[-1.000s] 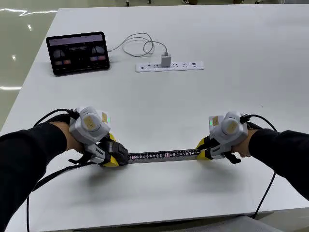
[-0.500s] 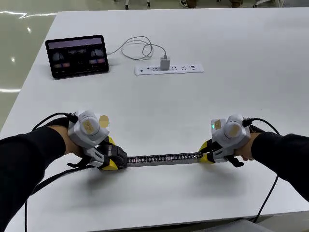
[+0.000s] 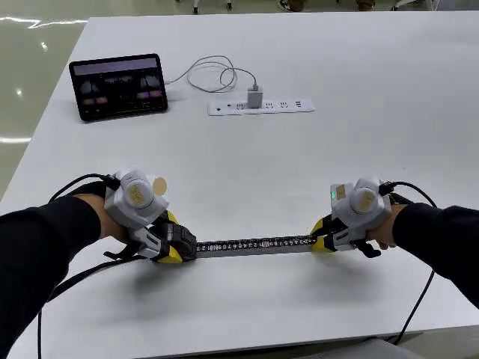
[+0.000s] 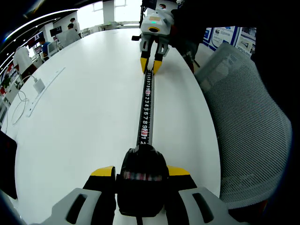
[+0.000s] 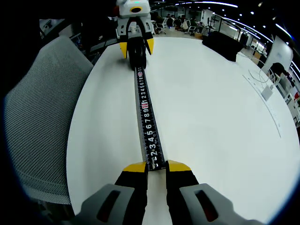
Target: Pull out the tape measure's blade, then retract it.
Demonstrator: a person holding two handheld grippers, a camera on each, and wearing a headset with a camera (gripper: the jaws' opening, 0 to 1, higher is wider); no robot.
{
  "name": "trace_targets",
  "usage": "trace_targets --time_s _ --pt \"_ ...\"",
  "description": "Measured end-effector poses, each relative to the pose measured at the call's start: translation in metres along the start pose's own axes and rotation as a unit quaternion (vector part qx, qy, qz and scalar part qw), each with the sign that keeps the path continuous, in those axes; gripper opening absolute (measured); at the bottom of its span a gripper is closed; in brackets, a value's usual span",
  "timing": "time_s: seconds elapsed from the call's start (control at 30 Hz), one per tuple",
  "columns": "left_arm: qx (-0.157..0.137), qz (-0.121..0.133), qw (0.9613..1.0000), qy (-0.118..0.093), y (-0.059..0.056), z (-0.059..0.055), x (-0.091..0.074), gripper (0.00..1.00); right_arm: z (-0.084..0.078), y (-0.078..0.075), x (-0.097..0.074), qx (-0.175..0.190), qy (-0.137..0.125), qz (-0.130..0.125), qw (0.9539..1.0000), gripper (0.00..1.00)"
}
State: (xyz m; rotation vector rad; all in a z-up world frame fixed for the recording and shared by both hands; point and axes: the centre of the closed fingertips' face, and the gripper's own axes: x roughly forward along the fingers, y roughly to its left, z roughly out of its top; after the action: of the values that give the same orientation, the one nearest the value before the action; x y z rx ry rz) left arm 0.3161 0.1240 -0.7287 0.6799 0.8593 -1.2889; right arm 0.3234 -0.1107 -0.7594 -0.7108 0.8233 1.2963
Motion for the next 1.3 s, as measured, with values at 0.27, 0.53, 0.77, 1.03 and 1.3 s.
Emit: trace_targets --time_s 0.27,0.53,0.77,1.03,1.3 --pt "-0.001 0.001 1.0 -0.001 0.0005 0.0 -0.0002 0.36 -0.003 -0.0016 -0.0019 0.002 0.002 0.0 1.0 0.09" --pt "-0.001 0.001 1.0 -0.002 0.0004 0.0001 0.0003 0.36 -0.0049 -0.0016 -0.0029 0.006 0.002 -0.001 1.0 0.09" --pt "-0.002 0.001 1.0 -0.003 -0.0009 0.0009 -0.0004 0.36 -0.0061 -0.0017 -0.0037 0.014 -0.004 -0.002 0.9999 0.09" --pt "-0.001 0.001 1.0 -0.003 -0.0021 0.0015 -0.0014 0.36 -0.0059 -0.0017 -0.0036 0.014 -0.003 0.003 0.9999 0.09" --pt "-0.002 0.001 1.0 -0.003 -0.002 0.0015 -0.0013 0.36 -0.0063 -0.0022 -0.0039 0.014 -0.006 0.003 0.9999 0.09"
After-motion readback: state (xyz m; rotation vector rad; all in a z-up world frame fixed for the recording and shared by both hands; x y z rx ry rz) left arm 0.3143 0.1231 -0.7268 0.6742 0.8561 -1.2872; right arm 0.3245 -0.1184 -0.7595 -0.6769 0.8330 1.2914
